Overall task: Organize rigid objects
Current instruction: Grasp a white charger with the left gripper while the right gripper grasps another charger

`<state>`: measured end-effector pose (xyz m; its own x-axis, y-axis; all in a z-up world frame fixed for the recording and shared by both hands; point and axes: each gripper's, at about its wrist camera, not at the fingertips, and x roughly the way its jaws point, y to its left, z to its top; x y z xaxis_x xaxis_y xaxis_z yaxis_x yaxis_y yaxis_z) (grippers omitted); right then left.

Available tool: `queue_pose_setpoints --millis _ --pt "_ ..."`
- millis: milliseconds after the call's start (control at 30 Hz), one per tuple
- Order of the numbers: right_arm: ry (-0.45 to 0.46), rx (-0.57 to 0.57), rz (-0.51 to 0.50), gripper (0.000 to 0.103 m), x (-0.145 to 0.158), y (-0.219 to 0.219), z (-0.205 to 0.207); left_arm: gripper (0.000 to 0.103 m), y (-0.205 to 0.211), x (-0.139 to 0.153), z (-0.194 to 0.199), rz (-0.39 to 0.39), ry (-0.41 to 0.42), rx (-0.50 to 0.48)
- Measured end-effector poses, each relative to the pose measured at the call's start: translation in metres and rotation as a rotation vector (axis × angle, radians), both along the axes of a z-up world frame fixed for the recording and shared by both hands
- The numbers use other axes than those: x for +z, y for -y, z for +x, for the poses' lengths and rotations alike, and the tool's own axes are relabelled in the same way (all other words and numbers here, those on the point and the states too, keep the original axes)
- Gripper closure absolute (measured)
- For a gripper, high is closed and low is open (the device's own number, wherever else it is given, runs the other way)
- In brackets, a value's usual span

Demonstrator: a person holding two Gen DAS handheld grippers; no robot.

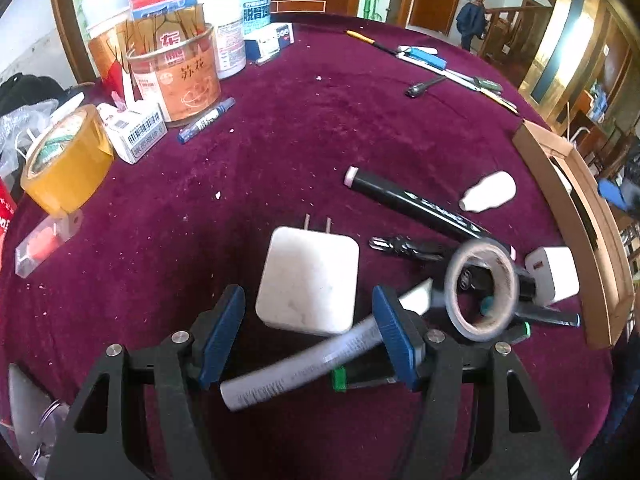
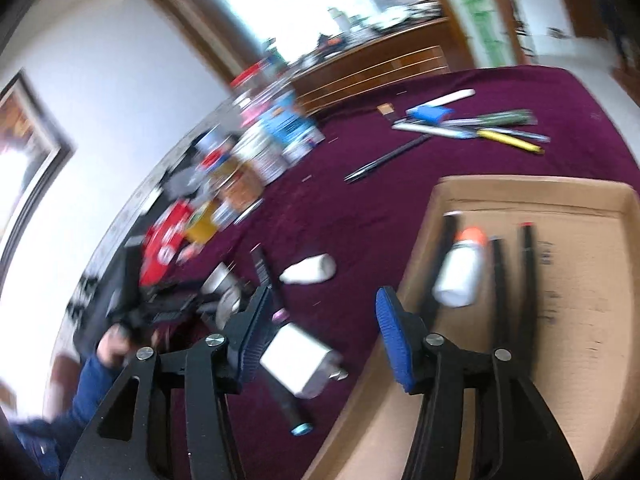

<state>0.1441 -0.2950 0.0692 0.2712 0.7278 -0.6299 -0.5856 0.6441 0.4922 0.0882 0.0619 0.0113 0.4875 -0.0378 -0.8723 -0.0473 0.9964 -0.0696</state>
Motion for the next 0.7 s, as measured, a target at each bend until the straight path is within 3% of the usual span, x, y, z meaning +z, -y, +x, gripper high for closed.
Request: queue_pose_setpoints --millis 167,333,467,700 --pt "0.118 0.149 -0.152 0.033 -0.006 -0.048 -0.030 0.039 -0.001 -0.005 0.001 0.034 0.056 -0.023" --pt "0.231 0.205 -0.360 0.033 -0.021 -0.076 -0.047 0.056 -0.004 -0.003 -0.002 0.059 0.071 -0.009" --pt "0.323 0.232 -0.503 0.033 -0.023 -0.084 -0.056 0.059 -0.008 -0.002 -0.003 0.050 0.074 -0.005" --pt "0.269 0.353 -0.593 0.033 -0.034 -0.093 -0.050 0.059 -0.005 -0.002 -0.002 0.073 0.062 -0.033"
